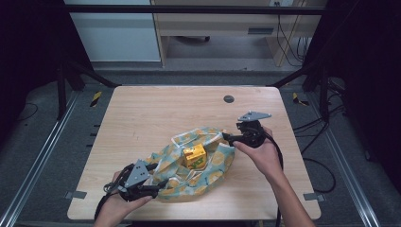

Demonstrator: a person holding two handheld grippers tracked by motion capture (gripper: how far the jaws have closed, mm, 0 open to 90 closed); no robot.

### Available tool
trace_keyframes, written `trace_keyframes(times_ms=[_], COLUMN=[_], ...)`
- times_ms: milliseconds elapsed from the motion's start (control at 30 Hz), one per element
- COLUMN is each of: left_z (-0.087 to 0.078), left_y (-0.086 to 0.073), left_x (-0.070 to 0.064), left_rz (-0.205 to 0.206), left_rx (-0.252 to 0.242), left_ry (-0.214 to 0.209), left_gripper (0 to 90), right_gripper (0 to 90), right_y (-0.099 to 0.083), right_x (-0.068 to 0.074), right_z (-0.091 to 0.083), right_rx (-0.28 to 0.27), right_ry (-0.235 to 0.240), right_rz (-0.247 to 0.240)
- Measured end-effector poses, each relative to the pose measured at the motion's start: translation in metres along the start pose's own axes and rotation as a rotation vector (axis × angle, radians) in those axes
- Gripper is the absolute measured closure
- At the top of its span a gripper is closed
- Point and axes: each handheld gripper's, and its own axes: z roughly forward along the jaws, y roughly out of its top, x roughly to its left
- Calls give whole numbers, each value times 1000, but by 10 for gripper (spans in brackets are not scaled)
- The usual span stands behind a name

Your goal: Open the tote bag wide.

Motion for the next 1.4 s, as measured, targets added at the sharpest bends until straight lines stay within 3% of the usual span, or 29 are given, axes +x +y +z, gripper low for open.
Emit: trace_keyframes(times_ms=[133,200,367,433,533,633,700,800,933,1000,1267,1400], left_z=[-1,5,32,45,64,73,75,78,81,83,87,89], left_y=[12,18,27,29,30,29,28,27,26,25,15,9], left_x=[12,17,24,25,27,30,33,35,39,40,55,63], left_rz=[-13,12,14,25,25,26,20,7,-41,-58,-143,-167], left_rx=[5,32,64,95,143,182,201,213,199,194,209,228], left_ry=[48,59,30,21,22,29,46,52,49,50,75,87], left_gripper=[343,342,336,329,334,463,589,768,830,833,853,865], right_gripper=[251,209,94,91,66,166,316,563,824,889,900,900], right_y=[-12,-21,-39,-44,-53,-61,-65,-72,-81,-84,-90,-97], right_x=[21,32,55,64,73,76,76,75,70,69,61,54], right_z=[-9,-12,-10,-7,4,15,18,18,17,18,11,8], right_rx=[-5,4,24,25,72,129,160,187,193,192,208,224], right_ry=[43,64,104,103,100,87,66,78,97,108,111,109], right_rz=[-32,-53,-86,-96,-124,-130,-146,-161,-163,-162,-162,-143])
